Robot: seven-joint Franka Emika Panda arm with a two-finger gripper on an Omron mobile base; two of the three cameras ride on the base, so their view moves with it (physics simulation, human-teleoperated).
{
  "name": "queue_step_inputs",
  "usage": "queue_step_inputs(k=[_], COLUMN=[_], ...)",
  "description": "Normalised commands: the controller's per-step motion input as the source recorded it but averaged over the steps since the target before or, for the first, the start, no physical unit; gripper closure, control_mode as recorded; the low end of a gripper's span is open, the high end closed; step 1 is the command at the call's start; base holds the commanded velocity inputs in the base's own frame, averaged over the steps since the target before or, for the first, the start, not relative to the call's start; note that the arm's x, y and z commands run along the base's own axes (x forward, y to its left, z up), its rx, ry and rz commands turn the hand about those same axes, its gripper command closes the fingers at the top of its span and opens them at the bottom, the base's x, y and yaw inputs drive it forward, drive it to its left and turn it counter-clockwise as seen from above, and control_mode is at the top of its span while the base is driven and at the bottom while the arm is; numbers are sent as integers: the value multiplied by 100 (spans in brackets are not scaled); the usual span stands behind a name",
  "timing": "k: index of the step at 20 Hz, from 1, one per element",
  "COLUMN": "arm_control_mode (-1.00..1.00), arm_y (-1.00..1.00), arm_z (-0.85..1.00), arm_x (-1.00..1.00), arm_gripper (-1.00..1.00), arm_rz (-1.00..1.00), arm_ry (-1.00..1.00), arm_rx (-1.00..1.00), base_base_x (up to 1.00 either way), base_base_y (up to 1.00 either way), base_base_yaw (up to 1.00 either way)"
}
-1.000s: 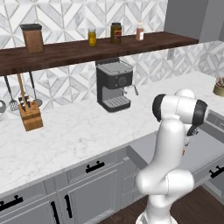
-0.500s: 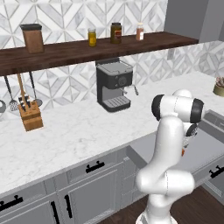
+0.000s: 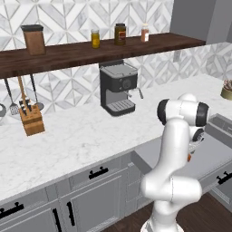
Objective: Pick up the knife from the drawer and place it on the cutting board. Then place the meat from the plate to the cutting board.
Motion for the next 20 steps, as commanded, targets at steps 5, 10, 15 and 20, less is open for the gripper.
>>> queue_step_inputs(k=[5, 10, 15, 20], arm_control_mode=[-100, -100, -100, -100], arm_y=[0, 0, 0, 2], arm_z=[-30, -29, -36, -1], arm_x=[19, 9, 3, -13], arm_gripper=[-100, -100, 100, 100], arm_rz=[0, 0, 0, 4], arm_ry=[6, 2, 1, 0], arm_rx=[0, 0, 0, -4], base_base_x=[0, 0, 0, 0], base_base_y=[0, 0, 0, 0], base_base_yaw=[0, 0, 0, 0])
